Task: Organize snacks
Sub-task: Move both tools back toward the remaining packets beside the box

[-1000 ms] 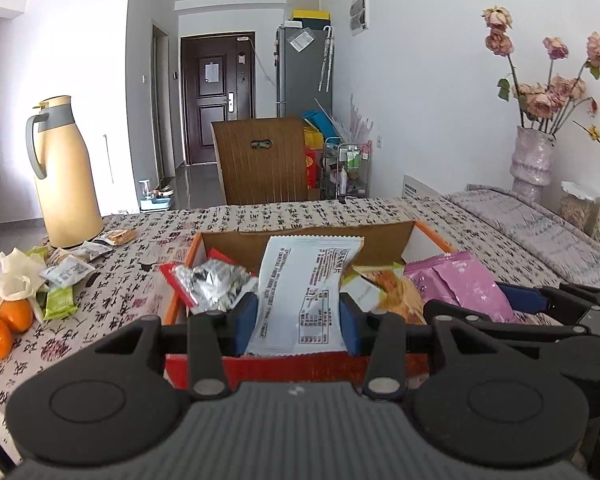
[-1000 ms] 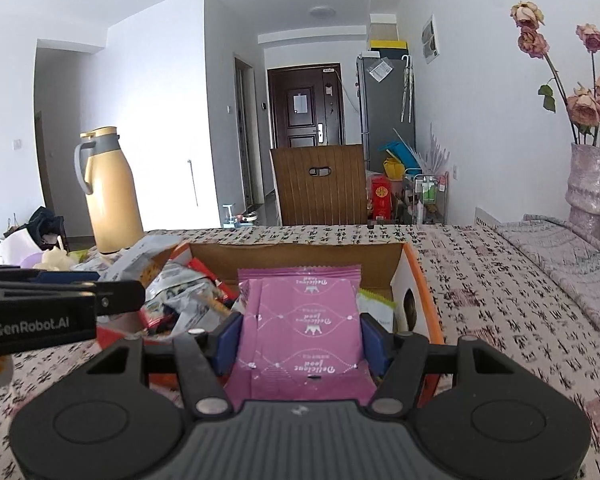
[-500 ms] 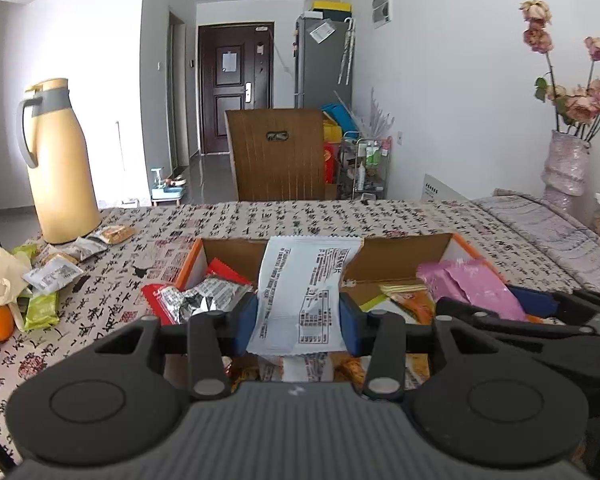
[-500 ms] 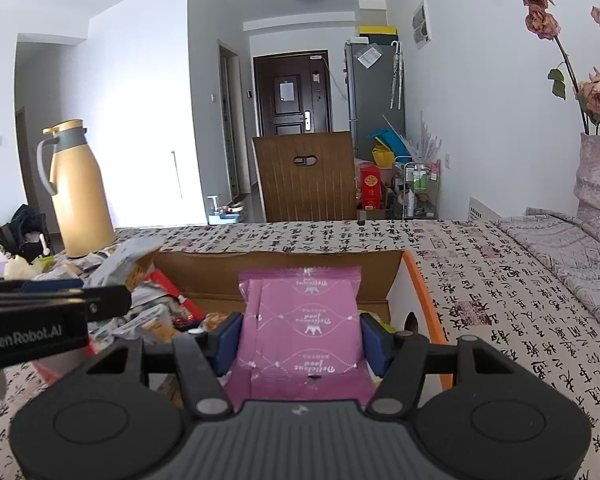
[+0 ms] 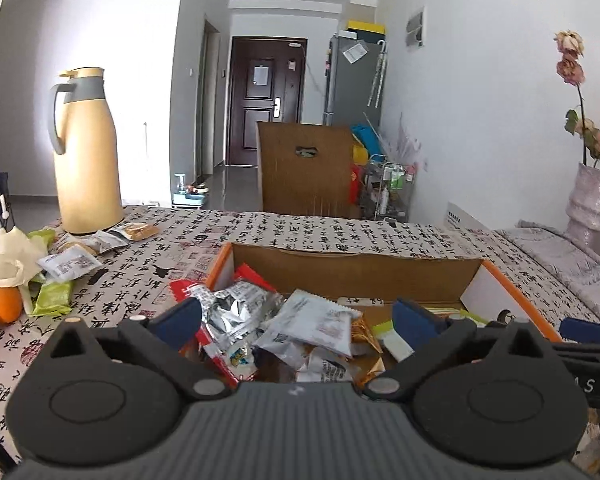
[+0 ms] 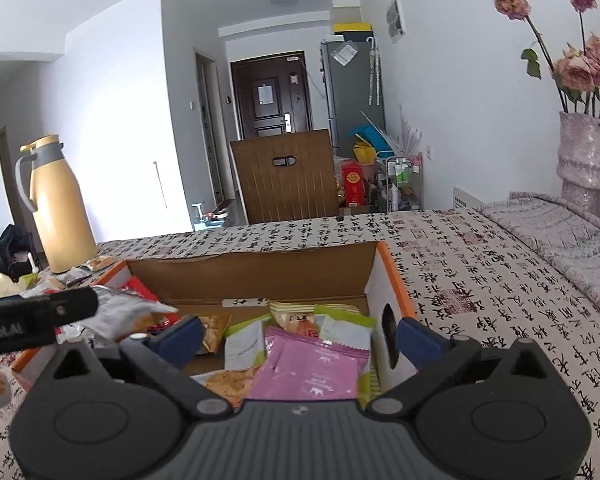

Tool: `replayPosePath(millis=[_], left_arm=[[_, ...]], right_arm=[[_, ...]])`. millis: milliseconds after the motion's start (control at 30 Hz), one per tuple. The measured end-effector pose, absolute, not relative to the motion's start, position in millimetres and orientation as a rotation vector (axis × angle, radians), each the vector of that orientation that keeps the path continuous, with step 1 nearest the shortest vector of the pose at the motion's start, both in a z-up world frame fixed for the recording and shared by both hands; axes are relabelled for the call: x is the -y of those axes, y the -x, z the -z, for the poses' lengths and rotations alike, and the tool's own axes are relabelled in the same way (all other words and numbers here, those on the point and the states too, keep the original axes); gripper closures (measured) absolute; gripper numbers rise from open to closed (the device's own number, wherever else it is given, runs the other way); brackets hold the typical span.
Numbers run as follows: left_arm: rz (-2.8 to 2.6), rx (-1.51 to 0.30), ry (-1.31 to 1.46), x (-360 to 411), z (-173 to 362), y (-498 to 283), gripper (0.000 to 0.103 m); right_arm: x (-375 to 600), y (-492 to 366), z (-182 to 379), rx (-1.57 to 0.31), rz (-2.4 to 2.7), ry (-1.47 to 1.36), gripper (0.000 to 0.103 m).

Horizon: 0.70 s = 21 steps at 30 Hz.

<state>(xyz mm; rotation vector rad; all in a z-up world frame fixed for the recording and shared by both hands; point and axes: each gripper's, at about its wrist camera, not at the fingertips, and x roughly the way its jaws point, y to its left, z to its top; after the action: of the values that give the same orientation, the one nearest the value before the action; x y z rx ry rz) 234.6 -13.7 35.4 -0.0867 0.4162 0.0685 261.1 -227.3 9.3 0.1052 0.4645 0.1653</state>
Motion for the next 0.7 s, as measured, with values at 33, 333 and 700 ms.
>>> replayPosePath(millis=[33, 333, 700], left_arm=[[-0.071, -0.419, 0.088, 12.9, -36.0, -235.3, 0.000], [-0.062, -0.403, 0.092, 11.1, -53.1, -221.5, 0.000], [-0.036, -0.408, 0.078, 5.2, -60.7, -184.9, 0.000]], right_arm=[[228.6, -262.1, -9.4, -0.465, -0.162, -0.107, 0.000], [228.7, -251.0, -21.1, -0.452, -0.168, -0.103, 0.000], [225.0, -213.7, -32.5, -0.448, -0.194, -0.080, 0.000]])
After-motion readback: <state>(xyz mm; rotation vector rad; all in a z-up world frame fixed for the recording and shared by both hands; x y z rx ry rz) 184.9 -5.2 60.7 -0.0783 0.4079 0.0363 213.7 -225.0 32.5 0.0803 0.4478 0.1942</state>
